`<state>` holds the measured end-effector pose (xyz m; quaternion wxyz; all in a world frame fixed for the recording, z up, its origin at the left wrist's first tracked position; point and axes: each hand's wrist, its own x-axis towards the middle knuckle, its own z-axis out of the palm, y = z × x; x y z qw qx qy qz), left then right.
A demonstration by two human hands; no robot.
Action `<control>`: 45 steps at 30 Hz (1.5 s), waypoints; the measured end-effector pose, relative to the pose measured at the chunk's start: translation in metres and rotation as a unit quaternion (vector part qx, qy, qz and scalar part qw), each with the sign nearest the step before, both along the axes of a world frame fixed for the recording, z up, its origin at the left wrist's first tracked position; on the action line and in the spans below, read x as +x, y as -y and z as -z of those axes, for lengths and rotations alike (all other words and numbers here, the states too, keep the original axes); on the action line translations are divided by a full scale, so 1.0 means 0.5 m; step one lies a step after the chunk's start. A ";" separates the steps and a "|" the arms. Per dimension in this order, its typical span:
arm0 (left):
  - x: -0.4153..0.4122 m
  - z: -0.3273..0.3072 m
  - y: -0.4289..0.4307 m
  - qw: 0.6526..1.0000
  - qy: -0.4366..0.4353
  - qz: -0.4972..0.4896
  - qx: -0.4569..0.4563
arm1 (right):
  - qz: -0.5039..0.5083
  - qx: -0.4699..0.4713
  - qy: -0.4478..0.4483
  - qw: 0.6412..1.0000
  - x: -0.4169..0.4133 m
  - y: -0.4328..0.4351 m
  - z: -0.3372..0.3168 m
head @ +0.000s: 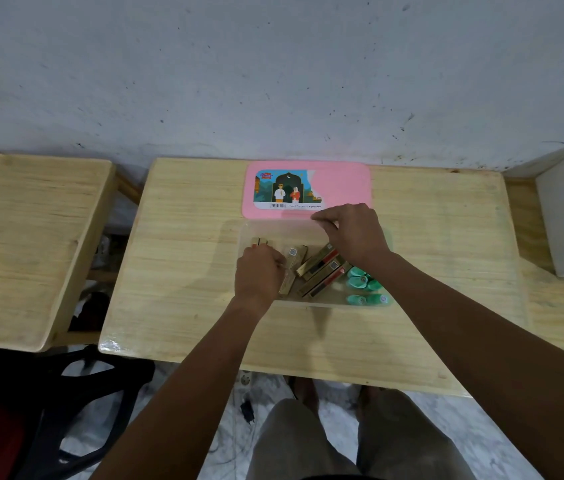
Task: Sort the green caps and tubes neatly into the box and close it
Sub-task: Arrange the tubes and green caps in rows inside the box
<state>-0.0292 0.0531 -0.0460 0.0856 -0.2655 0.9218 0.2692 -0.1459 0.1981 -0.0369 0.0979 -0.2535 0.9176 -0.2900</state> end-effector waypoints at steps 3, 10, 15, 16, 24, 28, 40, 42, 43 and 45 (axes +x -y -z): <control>0.001 0.005 -0.003 0.999 -0.003 0.010 -0.032 | 0.000 -0.002 -0.001 1.000 0.001 0.000 -0.002; -0.008 -0.009 -0.020 0.998 0.005 0.031 -0.049 | 0.002 -0.002 -0.005 1.000 -0.001 0.000 0.000; -0.007 0.001 -0.014 1.000 0.004 -0.011 -0.027 | 0.003 -0.005 -0.001 1.000 0.000 0.001 0.002; -0.005 0.003 -0.014 1.000 -0.005 -0.026 -0.013 | 0.004 -0.003 -0.001 1.000 0.000 0.001 0.002; -0.011 0.007 -0.020 0.991 -0.017 -0.115 0.067 | 0.002 0.000 -0.003 1.000 0.001 0.002 0.000; -0.008 0.010 -0.019 0.995 -0.026 -0.095 0.012 | 0.002 -0.003 0.000 1.000 0.000 0.001 0.000; -0.006 0.013 -0.023 0.996 0.008 -0.027 -0.087 | 0.002 0.006 -0.005 1.000 -0.002 0.001 0.003; -0.010 0.010 -0.025 0.996 0.010 -0.045 -0.074 | 0.006 0.006 -0.004 1.000 -0.002 0.002 0.004; -0.011 0.008 -0.026 0.996 0.009 -0.060 -0.058 | 0.006 0.008 -0.004 1.000 -0.001 0.002 0.005; -0.013 0.006 -0.025 0.996 0.007 -0.092 -0.022 | 0.007 0.008 -0.003 1.000 -0.002 0.003 0.006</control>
